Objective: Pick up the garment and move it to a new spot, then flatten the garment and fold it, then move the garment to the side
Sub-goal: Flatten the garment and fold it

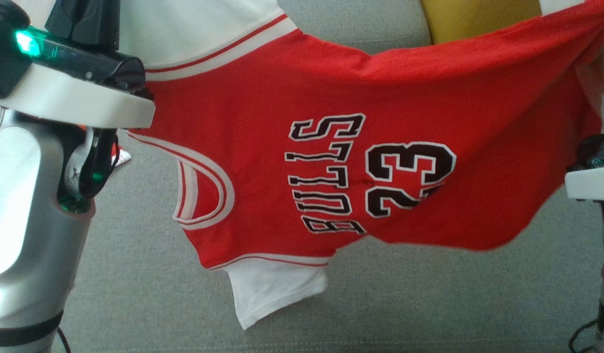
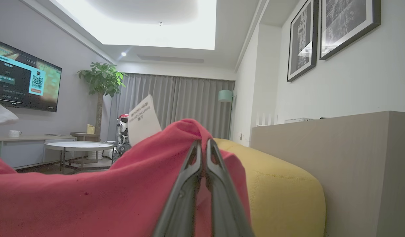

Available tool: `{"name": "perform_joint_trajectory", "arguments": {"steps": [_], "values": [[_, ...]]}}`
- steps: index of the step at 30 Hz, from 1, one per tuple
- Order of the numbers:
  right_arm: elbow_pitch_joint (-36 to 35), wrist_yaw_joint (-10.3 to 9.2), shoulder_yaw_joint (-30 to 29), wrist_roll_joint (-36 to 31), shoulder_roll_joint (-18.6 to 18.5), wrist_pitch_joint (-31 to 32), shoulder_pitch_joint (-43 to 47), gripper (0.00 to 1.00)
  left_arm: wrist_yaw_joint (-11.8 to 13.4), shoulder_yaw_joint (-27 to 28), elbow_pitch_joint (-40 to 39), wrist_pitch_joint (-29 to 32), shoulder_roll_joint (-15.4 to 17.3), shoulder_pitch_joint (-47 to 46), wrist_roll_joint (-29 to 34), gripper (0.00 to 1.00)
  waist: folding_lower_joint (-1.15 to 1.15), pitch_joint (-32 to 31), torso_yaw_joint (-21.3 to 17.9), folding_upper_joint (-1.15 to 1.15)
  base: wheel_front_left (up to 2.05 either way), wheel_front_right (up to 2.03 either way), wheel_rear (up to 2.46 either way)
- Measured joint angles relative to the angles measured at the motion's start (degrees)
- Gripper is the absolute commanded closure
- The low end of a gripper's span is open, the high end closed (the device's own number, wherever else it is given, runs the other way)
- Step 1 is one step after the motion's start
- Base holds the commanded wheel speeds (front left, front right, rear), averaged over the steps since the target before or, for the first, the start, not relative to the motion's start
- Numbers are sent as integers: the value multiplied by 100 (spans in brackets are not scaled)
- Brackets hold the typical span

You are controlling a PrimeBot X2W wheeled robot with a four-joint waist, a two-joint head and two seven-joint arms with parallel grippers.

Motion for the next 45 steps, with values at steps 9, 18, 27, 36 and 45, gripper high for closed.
{"name": "perform_joint_trajectory", "arguments": {"steps": [9, 18, 27, 36, 45], "values": [[354, 0, 8, 308, 73, 89, -105, 100, -36, -59, 126, 148, -13, -201, -21, 100, 0, 80, -9, 0, 0, 0, 0], [1995, 0, 207, 770, 74, -152, -1900, 100, -357, -134, 1432, 73, -332, -1630, -159, 100, 0, 550, -91, 0, 0, 0, 0], [4671, 0, 617, 1114, 281, -1302, -4485, 100, -600, 33, 3690, -647, -612, -3543, -144, 100, 0, 1174, -327, 0, 0, 0, 0], [7510, 0, 929, 1339, 389, -2495, -5899, 100, -801, 56, 5665, -868, -1092, -4578, -54, 100, 0, 1619, -416, 0, 0, 0, 0], [9068, 0, 1772, 1710, 445, -2510, -6150, 100, -982, -3, 7105, -870, -1486, -4387, -300, 100, 0, 2266, -292, 0, 0, 0, 0]]}}
